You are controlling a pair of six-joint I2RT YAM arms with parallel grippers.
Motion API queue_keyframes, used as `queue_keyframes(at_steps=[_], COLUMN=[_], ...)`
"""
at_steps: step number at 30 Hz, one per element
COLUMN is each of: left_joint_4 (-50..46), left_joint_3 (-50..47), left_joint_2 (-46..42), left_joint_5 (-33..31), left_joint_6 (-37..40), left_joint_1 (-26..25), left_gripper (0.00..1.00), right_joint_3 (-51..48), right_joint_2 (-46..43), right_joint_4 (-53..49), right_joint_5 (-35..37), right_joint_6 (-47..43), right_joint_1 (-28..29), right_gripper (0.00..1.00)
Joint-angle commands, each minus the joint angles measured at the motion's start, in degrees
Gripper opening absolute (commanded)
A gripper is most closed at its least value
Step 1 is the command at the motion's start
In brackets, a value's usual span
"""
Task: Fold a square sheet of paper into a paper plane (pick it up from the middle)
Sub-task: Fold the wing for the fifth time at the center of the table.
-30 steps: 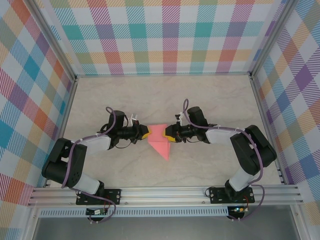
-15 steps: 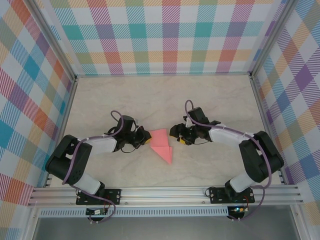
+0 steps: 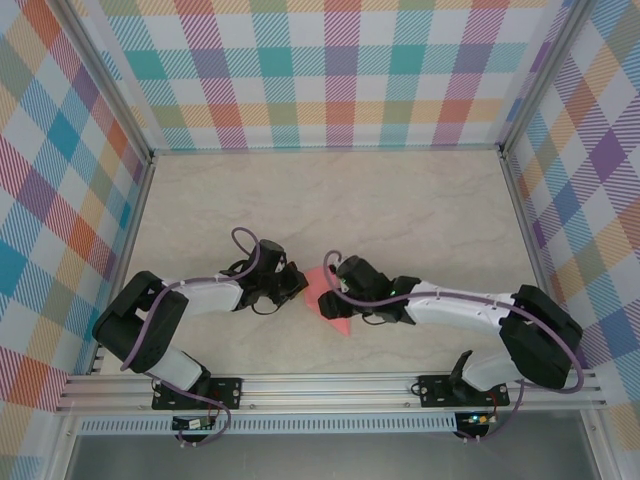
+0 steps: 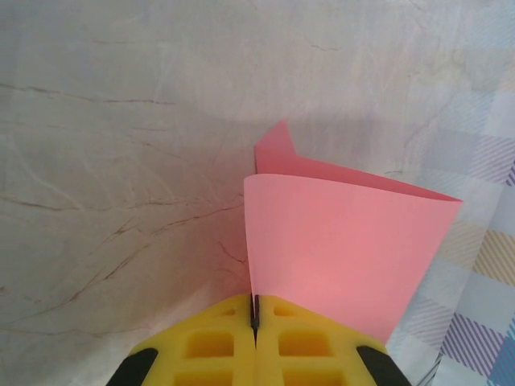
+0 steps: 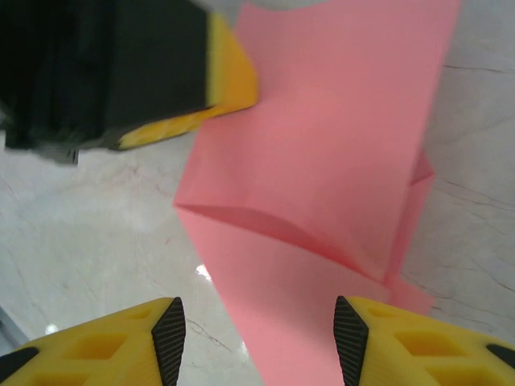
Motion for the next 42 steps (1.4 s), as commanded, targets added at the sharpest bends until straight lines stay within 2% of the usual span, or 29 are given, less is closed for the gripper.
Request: queue_keyframes(at_steps=[1, 10, 18, 29, 31, 34, 35, 37, 40, 42], left_joint_4=[-1.6, -2.4, -2.7, -3.1, -3.4, -5.1, -5.7, -7.4, -8.1, -8.1], left_joint_3=[1.1, 1.6, 1.7, 1.9, 2.2, 2.9, 3.1, 3.9, 4.7, 5.4], left_joint_2=[-1.0, -2.4, -2.6, -2.6, -2.5, -2.5, -2.4, -2.3, -1.7, -1.0], left_joint_5=[-1.2, -1.0, -0.6, -0.5, -0.5, -0.7, -0.8, -1.5, -1.6, -1.2], left_joint_6=[-0.4, -0.5, -0.4, -0.5, -0.5, -0.2, 0.0, 0.2, 0.3, 0.1], left_joint_1=[-0.5, -0.5, -0.5, -0.5, -0.5, -0.5, -0.5, -0.5, -0.5, -0.4], left_gripper=[0.00, 0.00, 0.00, 0.00, 0.10, 0.34, 0.37, 0.56, 0.71, 0.75], right_joint_3=[-1.9, 0.6, 1.9, 1.6, 1.4, 0.5, 0.2, -0.6, -1.5, -2.1], right_joint_2=[-0.6, 8.5, 13.9, 15.1, 15.2, 15.3, 15.2, 15.0, 14.7, 14.7], right_joint_4=[4.7, 5.9, 5.6, 4.0, 3.5, 4.1, 4.5, 5.7, 6.6, 7.5], right_joint_5=[13.7, 28.3, 38.1, 40.7, 42.2, 43.4, 43.3, 43.3, 43.1, 43.0], right_joint_6=[-10.0, -21.8, -21.6, -19.0, -17.8, -16.3, -15.8, -14.7, -13.5, -13.0], right_joint_1=[5.6, 16.7, 18.9, 18.9, 18.9, 18.8, 18.6, 18.3, 18.2, 17.9], right_gripper=[0.56, 0.56, 0.54, 0.27, 0.21, 0.17, 0.16, 0.15, 0.15, 0.15])
